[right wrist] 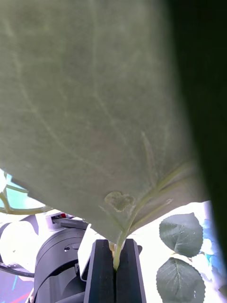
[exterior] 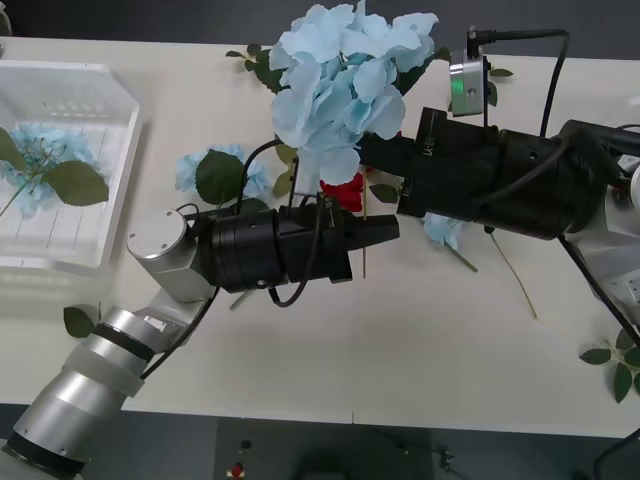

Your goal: Put the red flowers into the right box and the blue flowers into the left box

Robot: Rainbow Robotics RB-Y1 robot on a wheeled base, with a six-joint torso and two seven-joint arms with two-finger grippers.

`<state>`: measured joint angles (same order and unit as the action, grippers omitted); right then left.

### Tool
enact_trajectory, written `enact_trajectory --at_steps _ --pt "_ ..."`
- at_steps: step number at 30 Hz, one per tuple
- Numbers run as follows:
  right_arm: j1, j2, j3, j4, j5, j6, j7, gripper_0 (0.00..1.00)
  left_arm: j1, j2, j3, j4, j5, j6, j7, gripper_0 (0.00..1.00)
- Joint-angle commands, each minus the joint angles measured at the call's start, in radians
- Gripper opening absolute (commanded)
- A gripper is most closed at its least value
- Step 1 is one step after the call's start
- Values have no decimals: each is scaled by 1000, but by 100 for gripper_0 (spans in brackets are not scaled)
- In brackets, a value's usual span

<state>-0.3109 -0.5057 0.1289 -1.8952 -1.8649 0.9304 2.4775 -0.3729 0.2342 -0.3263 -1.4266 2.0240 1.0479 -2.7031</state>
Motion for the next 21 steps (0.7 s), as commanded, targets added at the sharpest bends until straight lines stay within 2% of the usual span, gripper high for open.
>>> enact_trajectory --at_steps 1,2,3,5,12,17,21 --pt "-31 24 6 -16 -2 -4 29 0 -18 27 -14 -8 30 -12 -2 0" --pt "-31 24 6 -18 -2 -4 26 33 -15 36 -11 -8 45 -12 -2 0" --pt "-31 24 6 -16 -2 -5 26 61 -12 43 -10 -8 56 -12 -2 0" --pt "-31 24 6 -16 -2 -4 24 100 -4 60 -3 -8 87 -11 -2 0" --pt "-31 24 6 -18 -2 -4 24 100 31 132 29 -8 231 0 -2 0" --pt "-31 24 6 -18 -2 -5 24 100 52 238 73 -8 344 -9 -2 0" --pt "-31 24 6 -16 -2 -4 21 100 38 349 144 -9 341 -16 -2 0"
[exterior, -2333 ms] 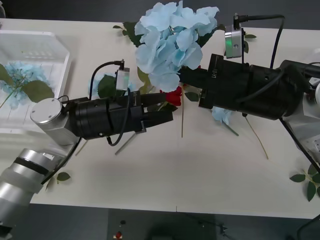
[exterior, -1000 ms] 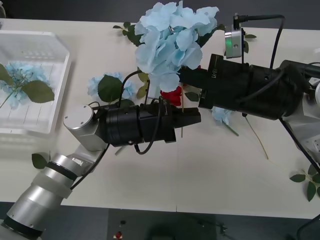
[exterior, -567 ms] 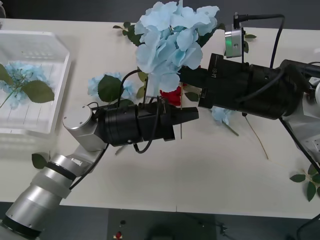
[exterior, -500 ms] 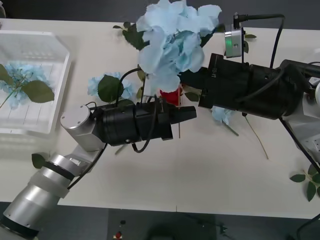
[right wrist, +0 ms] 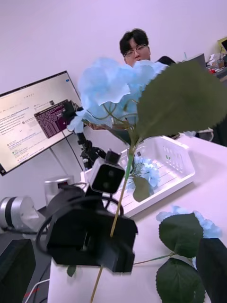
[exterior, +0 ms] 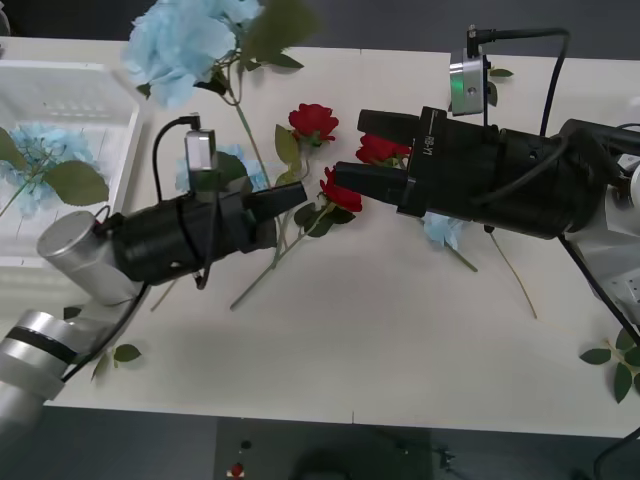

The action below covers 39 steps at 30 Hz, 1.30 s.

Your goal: Put the red flowers into the right box and the blue flowers into the left box

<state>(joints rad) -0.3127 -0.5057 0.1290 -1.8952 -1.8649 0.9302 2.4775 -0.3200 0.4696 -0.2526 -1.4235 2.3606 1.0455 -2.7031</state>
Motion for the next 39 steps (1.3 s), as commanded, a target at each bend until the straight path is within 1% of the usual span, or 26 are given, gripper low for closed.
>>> enact_trajectory --at_steps 1,5,6,7,8,9,11,12,14,15,17,19,23,25,28,31,34,35,36,38,39 --pt "-29 22 6 -16 -2 -5 20 100 -21 153 90 -11 -9 -18 -2 0" --pt "-28 -10 6 -18 23 -17 11 100 -34 264 159 -11 -87 -36 -2 0" --pt "-28 -19 6 -16 27 -22 8 100 -34 276 173 -12 -104 -41 -2 0" --pt "-28 -42 6 -16 41 -30 3 100 -37 293 202 -11 -144 -45 23 0" --pt "-28 -71 6 -16 58 -37 -2 100 -37 308 228 -12 -187 -45 111 0" --pt "-28 -88 6 -16 65 -40 -3 100 -36 314 240 -12 -207 -44 154 0" --pt "-28 -159 6 -15 89 -51 -26 100 -36 343 294 -14 -310 -38 301 0" --pt "-26 -178 6 -12 92 -51 -40 100 -37 351 306 -14 -340 -38 338 0" --pt "-28 -264 6 -5 93 -51 -94 100 -36 388 348 -14 -488 -39 460 0" --pt "-28 -286 6 -2 93 -51 -107 100 -36 399 357 -14 -532 -41 491 0" --pt "-28 -370 8 8 92 -51 -164 100 -34 440 398 -14 -689 -38 586 0" --pt "-28 -430 8 22 90 -44 -207 100 -36 471 431 -14 -784 -13 629 0" --pt "-28 -548 14 71 90 -4 -316 100 -33 524 526 -14 -922 91 689 0" --pt "-28 -588 29 94 89 9 -368 100 -31 541 558 -12 -971 110 695 0" --pt "-28 -652 83 123 87 -1 -448 100 1 566 618 -14 -1025 113 697 0" --pt "-28 -706 158 142 90 -50 -500 100 36 581 661 -14 -1066 113 695 0" --pt "-28 -741 238 142 145 -122 -505 100 67 586 699 -14 -1089 113 686 3" --pt "-28 -749 267 142 177 -151 -503 100 75 584 708 -14 -1097 113 683 19" --pt "-28 -752 294 142 207 -180 -505 100 78 584 713 -14 -1104 111 678 61" --pt "-29 -752 334 143 262 -232 -505 100 84 584 716 -14 -1120 111 674 100" --pt "-29 -751 343 146 277 -246 -508 100 85 584 717 -14 -1123 110 674 100"
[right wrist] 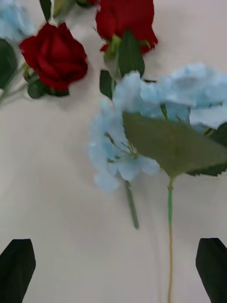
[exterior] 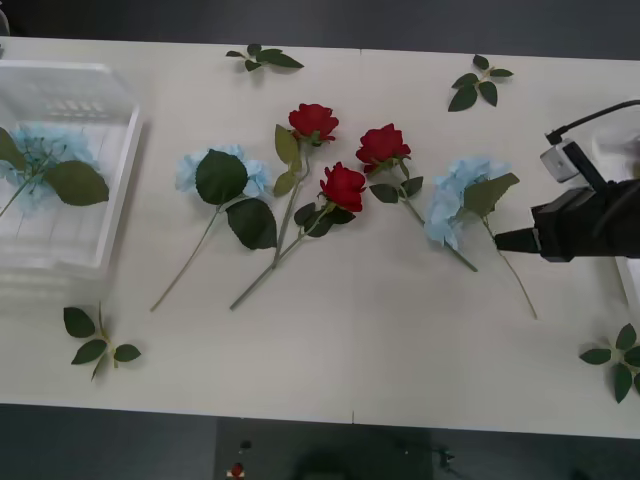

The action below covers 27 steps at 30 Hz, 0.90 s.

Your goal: Put the red flowers into the right box and the blue flowers into the left box

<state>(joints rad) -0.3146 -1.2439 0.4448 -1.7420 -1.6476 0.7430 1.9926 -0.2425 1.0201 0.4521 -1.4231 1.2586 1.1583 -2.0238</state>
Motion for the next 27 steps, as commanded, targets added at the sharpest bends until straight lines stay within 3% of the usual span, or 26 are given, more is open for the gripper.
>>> enact_trajectory --at_steps 1,9,15,27 --pt "-27 -5 43 3 91 -83 -26 100 9 34 14 -14 -28 -3 -9 100" --pt "-31 129 52 93 250 -113 -31 100 -17 34 0 -14 148 110 -108 100" --pt "-43 215 52 151 347 -123 -41 100 -120 3 -155 -14 222 176 -105 100" --pt "-107 348 52 283 448 -123 -54 100 -189 -285 -369 -86 -128 121 -73 100"
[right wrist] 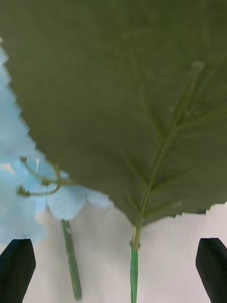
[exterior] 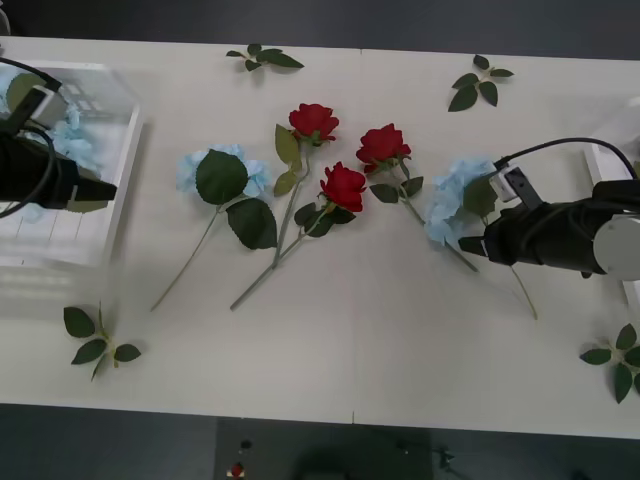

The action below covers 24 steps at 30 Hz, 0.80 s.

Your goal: Put the red flowers into the right box and the blue flowers into the left box

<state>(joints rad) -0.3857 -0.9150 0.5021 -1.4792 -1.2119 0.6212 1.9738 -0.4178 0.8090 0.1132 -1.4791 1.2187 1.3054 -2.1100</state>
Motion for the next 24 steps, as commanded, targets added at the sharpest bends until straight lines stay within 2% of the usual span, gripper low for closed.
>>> enact_trajectory --at_steps 1,8,9,10,11,12,24 --pt "-38 24 -5 25 14 -1 -33 100 -15 -91 -36 -29 -107 -31 13 100" --pt "-51 58 -5 71 46 -1 -32 100 -15 -264 -99 -29 -395 -106 19 100" --pt "-51 58 -5 71 49 -1 -33 89 -16 -281 -102 -29 -423 -115 22 100" --pt "-51 58 -5 71 54 -1 -35 53 -15 -298 -113 -29 -458 -126 28 100" --pt "-51 58 -5 71 55 -1 -33 34 -15 -304 -118 -29 -475 -133 33 100" --pt "-51 59 -5 71 58 -1 -35 0 -15 -321 -129 -29 -508 -149 41 100" --pt "-51 61 -5 71 61 -4 -35 0 -16 -413 -201 -9 -696 -236 96 100"
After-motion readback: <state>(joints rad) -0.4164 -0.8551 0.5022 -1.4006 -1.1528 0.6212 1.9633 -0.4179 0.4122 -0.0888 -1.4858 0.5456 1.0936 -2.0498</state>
